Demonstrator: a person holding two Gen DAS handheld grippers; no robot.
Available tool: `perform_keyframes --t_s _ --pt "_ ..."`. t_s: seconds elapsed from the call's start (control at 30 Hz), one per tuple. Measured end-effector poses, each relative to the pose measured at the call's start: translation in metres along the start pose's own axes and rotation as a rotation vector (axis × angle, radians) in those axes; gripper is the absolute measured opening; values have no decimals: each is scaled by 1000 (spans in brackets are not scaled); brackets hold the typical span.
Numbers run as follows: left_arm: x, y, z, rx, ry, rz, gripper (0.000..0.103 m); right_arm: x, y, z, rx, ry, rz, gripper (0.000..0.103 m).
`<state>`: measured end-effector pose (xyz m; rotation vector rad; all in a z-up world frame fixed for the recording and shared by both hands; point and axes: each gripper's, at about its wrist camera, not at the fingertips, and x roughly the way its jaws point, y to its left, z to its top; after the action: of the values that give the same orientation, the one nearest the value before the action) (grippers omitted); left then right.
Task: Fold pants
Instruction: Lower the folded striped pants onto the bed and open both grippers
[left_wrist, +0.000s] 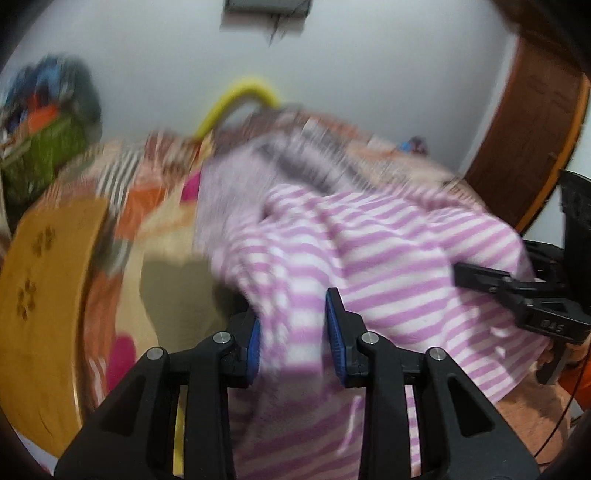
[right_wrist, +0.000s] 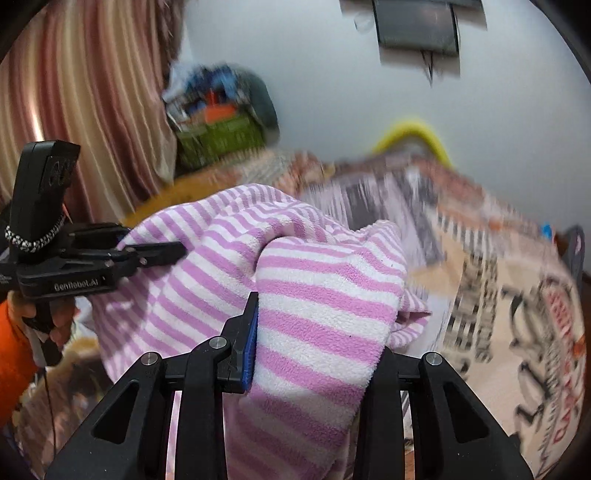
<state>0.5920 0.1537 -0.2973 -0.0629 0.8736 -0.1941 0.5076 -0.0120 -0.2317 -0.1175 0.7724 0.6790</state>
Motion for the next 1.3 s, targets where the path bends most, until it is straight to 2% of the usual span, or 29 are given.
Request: perform_keyframes --t_s 0.07,0.1,0.17,0.23,0.37,0.53,0.63,0.67,0.7,0.73,0.8,0.97,1.1,1.3 --pt "15 10 -16 -3 26 20 33 16 -4 -16 -8 54 -10 28" --pt "16 16 -23 -13 18 -10 34 22 -3 -25 -28 75 -26 28" --pt "12 26 -29 -57 -2 -49 37 24 -4 -34 -42 85 -35 28" --pt "7 26 -30 -70 -5 -52 38 18 -10 -37 0 73 -9 28" --pt "-2 23 -31 -30 -4 6 42 8 -20 -40 58 67 3 28" --pt "-15 26 -39 -13 1 65 47 -4 -32 -52 75 77 -49 31" --pt "-23 32 -41 -31 -2 108 48 -8 -43 -55 85 92 -105 31" --pt "-27 34 -41 -39 -8 141 45 -9 -44 -54 82 91 -130 31" --pt "-33 36 -42 -46 -13 207 45 -16 -43 -53 80 90 -160 31" --pt "-38 38 -43 -55 -14 231 44 -19 -44 -53 81 88 -179 31" --pt "-57 40 -46 -79 -29 210 44 -38 -41 -49 81 61 -205 32" --pt "-119 17 -54 -78 -122 168 44 -89 -29 -43 85 -34 -186 34" --pt "-177 -22 -60 -36 -210 151 44 -140 -4 -41 91 -115 -142 34" --pt "-262 -89 -73 23 -317 65 44 -201 44 -44 59 -217 -92 34"
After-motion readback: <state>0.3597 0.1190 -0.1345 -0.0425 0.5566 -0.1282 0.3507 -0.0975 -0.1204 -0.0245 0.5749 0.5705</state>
